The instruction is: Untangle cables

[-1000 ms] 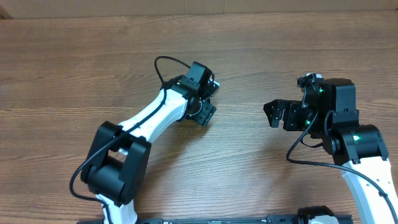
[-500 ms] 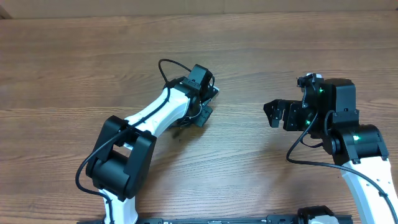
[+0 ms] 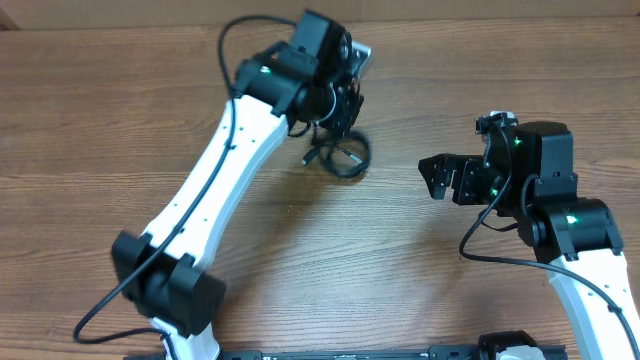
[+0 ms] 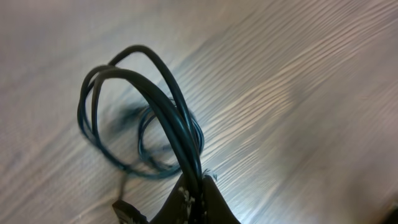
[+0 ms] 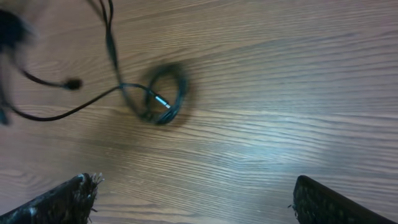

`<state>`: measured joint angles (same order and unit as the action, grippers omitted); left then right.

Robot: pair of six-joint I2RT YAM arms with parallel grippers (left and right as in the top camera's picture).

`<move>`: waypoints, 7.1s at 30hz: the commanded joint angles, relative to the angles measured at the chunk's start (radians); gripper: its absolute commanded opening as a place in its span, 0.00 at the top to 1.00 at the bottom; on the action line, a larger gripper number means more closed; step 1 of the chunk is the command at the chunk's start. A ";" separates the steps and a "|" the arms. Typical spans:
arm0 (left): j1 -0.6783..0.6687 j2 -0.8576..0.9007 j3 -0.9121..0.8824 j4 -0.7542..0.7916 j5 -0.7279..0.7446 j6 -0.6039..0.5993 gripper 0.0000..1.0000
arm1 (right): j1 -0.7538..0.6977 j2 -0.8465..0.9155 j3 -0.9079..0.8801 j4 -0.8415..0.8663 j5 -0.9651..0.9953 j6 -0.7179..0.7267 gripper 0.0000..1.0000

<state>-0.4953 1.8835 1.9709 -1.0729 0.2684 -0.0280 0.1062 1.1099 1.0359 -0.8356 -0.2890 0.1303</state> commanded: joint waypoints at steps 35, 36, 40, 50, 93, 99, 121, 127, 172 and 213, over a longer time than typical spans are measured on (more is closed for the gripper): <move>0.009 -0.010 0.139 -0.237 -0.277 -0.032 0.96 | 0.080 0.391 0.031 0.232 -0.121 0.057 0.09; 0.009 -0.006 0.139 -0.222 -0.260 -0.032 0.96 | 0.080 0.391 0.031 0.227 -0.100 0.057 0.09; 0.009 -0.006 0.139 -0.108 -0.227 -0.037 0.96 | 0.080 0.391 0.031 0.203 -0.059 0.057 0.09; 0.064 -0.005 0.139 0.021 -0.690 -0.295 0.92 | 0.080 0.391 0.031 0.167 -0.059 0.056 0.08; 0.111 0.462 0.138 -0.078 -0.513 0.203 0.28 | 0.080 0.391 0.031 0.119 -0.059 0.052 0.05; 0.140 0.465 0.138 -0.094 -0.479 0.370 0.26 | 0.080 0.391 0.031 0.119 -0.058 0.052 0.04; 0.243 0.467 0.062 -0.044 -0.163 0.592 0.24 | 0.080 0.391 0.031 0.118 -0.059 0.053 0.04; 0.245 0.467 -0.012 0.010 -0.183 0.605 0.23 | 0.080 0.391 0.031 0.110 -0.059 0.053 0.04; 0.241 0.325 0.253 -0.396 0.402 0.386 0.96 | 0.081 0.391 0.031 0.232 -0.457 -0.004 0.00; 0.226 0.325 0.253 -0.498 0.571 0.340 0.96 | 0.209 0.391 0.031 0.379 -0.274 0.361 0.63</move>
<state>-0.2558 2.2330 2.2040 -1.5715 0.8005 0.3199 0.3092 1.5051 1.0416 -0.4572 -0.5545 0.4667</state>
